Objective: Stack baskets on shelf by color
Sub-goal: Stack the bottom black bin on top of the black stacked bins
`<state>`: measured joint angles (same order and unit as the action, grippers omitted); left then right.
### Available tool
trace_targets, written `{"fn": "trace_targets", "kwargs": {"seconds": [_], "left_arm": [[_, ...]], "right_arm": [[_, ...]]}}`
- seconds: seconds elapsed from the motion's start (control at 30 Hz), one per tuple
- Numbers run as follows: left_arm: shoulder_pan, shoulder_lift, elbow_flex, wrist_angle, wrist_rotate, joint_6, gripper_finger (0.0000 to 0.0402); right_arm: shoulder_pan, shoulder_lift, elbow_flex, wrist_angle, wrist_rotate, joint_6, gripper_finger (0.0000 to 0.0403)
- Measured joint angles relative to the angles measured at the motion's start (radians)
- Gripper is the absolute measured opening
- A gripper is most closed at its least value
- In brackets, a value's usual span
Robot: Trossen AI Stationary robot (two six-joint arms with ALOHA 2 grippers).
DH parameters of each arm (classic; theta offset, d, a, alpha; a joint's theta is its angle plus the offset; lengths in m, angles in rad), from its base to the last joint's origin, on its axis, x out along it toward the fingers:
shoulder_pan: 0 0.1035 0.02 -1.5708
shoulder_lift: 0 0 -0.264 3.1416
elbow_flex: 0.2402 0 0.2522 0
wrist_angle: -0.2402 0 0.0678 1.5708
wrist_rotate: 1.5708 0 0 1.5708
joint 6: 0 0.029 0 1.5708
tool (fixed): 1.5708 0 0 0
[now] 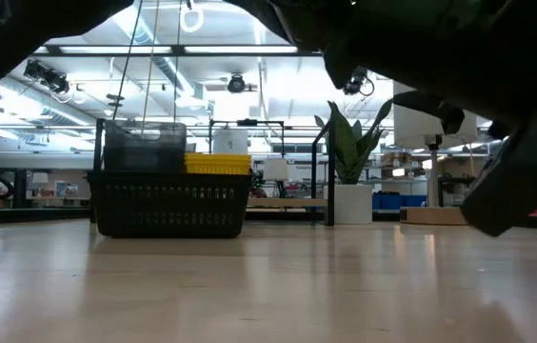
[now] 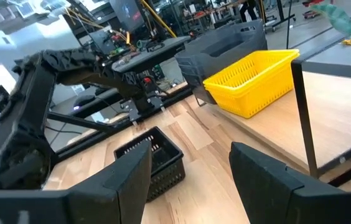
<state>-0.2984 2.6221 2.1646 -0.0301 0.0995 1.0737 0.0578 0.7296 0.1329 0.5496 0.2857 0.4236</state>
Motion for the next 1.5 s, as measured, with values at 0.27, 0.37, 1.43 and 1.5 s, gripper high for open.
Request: {"fn": "trace_targets", "kwargs": {"seconds": [0.27,0.37,1.43,1.5], "left_arm": [[0.009,0.000,0.000,0.007,0.005,0.012,0.0142],[0.021,0.000,0.000,0.005,0.000,0.012,0.0141],[0.005,-0.005,0.059,-0.106,-0.161,-0.137,0.0013],[-0.002,-0.012,0.096,-0.171,-0.211,-0.154,0.0013]], "right_arm": [[0.000,0.002,0.000,0.002,0.000,0.000,0.0221],[0.000,0.002,0.000,0.002,0.000,0.000,0.0221],[0.000,0.002,0.000,0.002,0.000,0.000,0.0221],[0.000,0.002,0.000,0.002,0.000,0.000,0.0221]]}}
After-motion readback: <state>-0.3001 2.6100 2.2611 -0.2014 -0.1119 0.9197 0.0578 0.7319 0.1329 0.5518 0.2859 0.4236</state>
